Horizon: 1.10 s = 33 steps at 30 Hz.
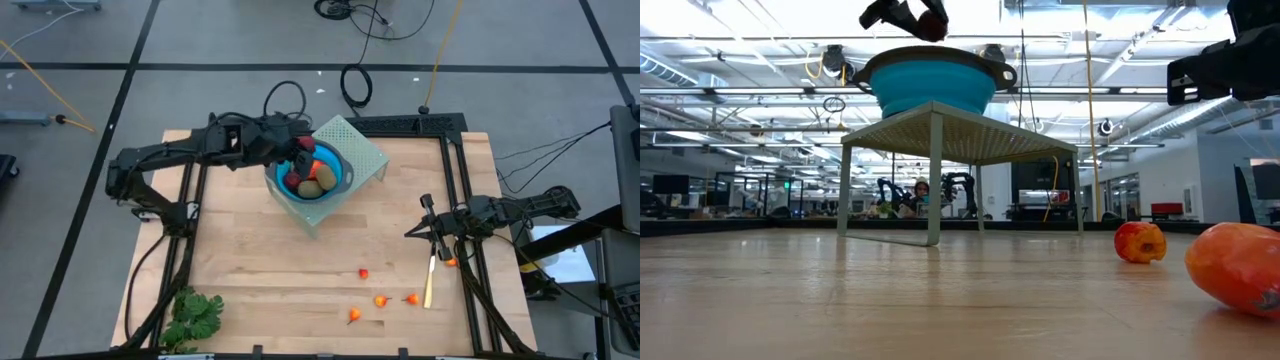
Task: Pick & Place Fruit
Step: Put the pomegranate into the collapsible colander on the shelf
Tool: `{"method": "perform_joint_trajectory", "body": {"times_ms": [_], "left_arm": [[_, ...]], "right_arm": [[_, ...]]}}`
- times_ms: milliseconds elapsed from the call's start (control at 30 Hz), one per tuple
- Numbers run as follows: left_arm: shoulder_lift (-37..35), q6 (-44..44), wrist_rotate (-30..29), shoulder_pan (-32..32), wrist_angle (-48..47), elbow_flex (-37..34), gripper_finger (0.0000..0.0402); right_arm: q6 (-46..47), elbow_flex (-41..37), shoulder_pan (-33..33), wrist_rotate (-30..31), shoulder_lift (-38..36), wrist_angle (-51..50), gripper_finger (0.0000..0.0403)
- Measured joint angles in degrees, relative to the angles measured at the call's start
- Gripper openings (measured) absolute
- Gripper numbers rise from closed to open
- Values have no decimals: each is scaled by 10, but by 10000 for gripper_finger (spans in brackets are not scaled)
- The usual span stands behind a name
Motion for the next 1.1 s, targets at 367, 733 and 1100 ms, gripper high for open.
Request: {"method": "perform_joint_trajectory", "body": {"times_ms": [367, 733, 1100], "left_arm": [[113, 8, 25, 16, -165, 134, 200], [198, 13, 34, 20, -311, 237, 200], [207, -5, 34, 23, -389, 238, 200]], "right_arm": [[0, 0, 0, 0, 0, -2, 0], [0, 0, 0, 0, 0, -2, 0], [-1, 0, 0, 0, 0, -2, 0]]}}
